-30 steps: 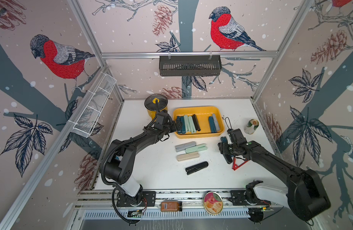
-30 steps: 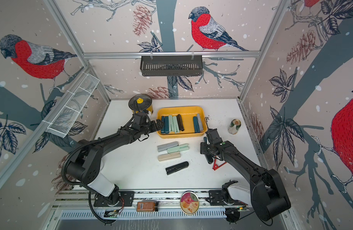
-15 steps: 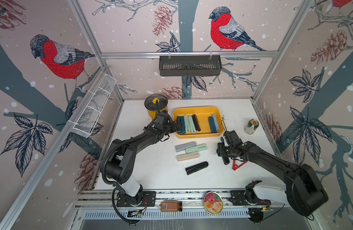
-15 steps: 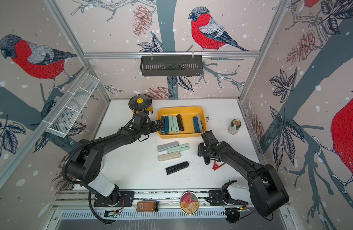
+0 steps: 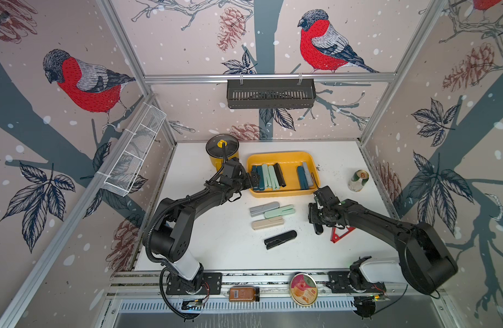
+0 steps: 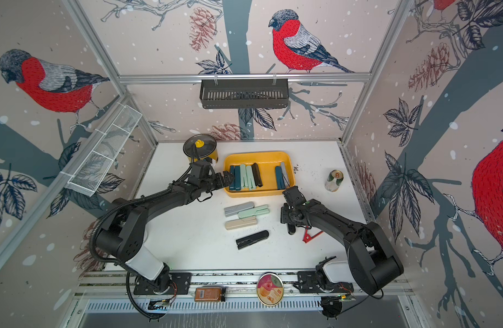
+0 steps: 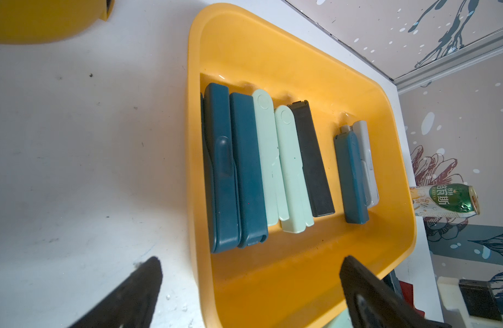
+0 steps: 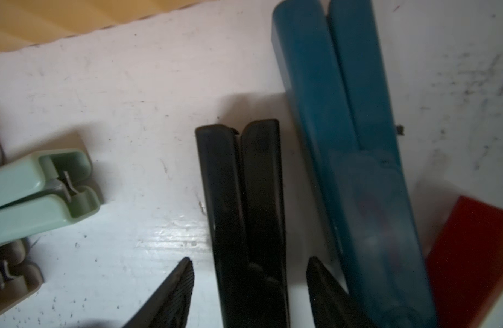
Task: Put the pruning pliers into the storage box
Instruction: Pick up the pruning pliers from the center of the board.
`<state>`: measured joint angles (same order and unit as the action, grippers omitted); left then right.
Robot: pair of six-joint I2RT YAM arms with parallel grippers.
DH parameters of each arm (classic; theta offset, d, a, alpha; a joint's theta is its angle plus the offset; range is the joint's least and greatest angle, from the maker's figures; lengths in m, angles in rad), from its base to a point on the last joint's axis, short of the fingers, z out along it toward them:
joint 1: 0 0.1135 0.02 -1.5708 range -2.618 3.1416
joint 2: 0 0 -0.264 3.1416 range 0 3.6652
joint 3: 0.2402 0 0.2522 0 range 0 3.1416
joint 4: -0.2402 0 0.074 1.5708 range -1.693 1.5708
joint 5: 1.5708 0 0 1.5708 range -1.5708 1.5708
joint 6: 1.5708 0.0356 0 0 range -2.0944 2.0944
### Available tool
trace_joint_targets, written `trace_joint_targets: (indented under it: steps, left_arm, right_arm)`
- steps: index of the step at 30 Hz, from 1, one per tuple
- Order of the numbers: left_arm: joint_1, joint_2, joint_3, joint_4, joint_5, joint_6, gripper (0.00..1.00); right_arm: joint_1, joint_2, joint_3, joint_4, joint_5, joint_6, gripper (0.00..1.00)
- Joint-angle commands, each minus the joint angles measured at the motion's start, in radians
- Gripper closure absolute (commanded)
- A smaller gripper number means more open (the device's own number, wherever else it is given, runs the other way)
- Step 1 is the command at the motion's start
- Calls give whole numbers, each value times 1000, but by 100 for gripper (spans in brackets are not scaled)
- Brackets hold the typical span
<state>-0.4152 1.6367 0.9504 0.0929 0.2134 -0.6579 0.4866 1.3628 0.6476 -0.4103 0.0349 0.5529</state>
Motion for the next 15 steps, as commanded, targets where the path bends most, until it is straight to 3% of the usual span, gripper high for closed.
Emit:
trace_joint_targets:
  steps: [1,6,15]
  left_arm:
    - [1,2,4,31,14,-8,2]
    - [2,3,4,31,14,-8,2]
    - [2,5,7,27,11,-9,2]
  right_arm:
    - [6,28,20,-8,43,10,35]
    - [10,82,46,1,71,-2,36]
    - [26,90,72,3,91,-8,56]
